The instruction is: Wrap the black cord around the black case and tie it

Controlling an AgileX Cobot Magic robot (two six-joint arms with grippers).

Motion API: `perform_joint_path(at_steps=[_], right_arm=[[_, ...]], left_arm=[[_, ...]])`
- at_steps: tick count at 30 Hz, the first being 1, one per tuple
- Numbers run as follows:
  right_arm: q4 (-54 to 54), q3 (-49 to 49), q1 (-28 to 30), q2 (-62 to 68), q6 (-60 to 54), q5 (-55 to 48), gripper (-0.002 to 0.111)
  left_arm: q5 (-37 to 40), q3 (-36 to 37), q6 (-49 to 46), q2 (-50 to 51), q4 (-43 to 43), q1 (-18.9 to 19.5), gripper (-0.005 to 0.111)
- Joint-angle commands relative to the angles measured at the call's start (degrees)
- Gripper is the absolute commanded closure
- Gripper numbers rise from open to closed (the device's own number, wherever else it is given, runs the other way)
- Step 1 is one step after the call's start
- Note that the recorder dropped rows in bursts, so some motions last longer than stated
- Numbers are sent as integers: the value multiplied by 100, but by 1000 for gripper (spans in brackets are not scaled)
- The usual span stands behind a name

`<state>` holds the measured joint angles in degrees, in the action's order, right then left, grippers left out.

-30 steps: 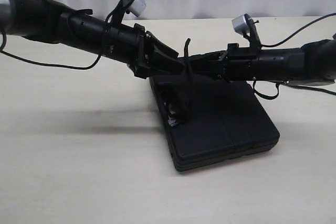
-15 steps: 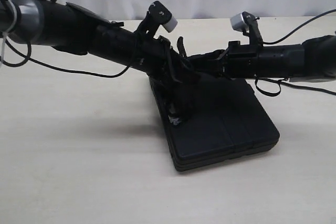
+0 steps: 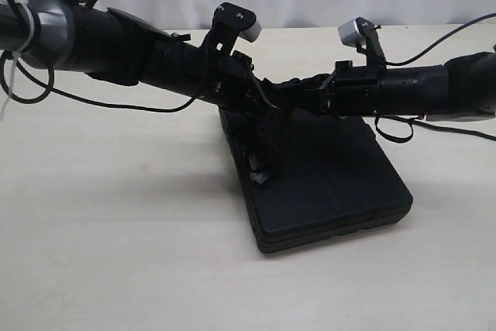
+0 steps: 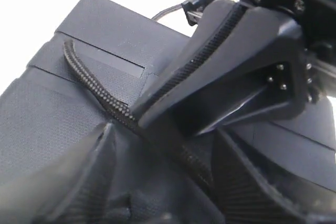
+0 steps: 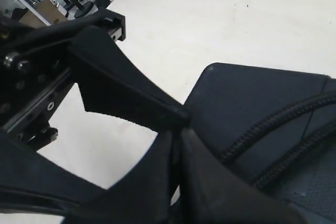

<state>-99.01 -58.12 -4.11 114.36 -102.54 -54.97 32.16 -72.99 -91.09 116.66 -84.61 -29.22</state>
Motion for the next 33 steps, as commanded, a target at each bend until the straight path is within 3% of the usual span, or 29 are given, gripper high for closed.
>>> perform_joint_path(at_steps=[1, 5, 8, 10, 14, 20, 23, 27, 33], right_arm=[[-72, 13, 29, -114, 467, 408, 103], [163, 13, 29, -285, 861, 1474, 83], [383, 13, 29, -397, 1048, 1596, 65], [542, 13, 29, -557, 1336, 1596, 60], [1180, 13, 29, -856, 1851, 1768, 60], [1620, 13, 29, -882, 2247, 2234, 60], [1620, 13, 29, -882, 2247, 2234, 60], [1620, 13, 29, -882, 2247, 2234, 60], [1702, 13, 29, -882, 2247, 2234, 60]], left_arm=[[-104, -36, 77, -17, 99, -13, 55], [-116, -36, 144, -17, 142, -13, 55], [-16, -36, 155, -17, 86, -38, 55], [-16, -36, 139, 11, 86, -132, 55], [-1077, -36, -26, 119, 86, -366, 55], [-1096, -47, -459, 350, -582, -411, 56], [-1075, -47, -548, 338, -648, -411, 69], [-1015, -47, -783, 338, -606, -411, 105], [-778, -47, -803, 319, -606, -411, 107]])
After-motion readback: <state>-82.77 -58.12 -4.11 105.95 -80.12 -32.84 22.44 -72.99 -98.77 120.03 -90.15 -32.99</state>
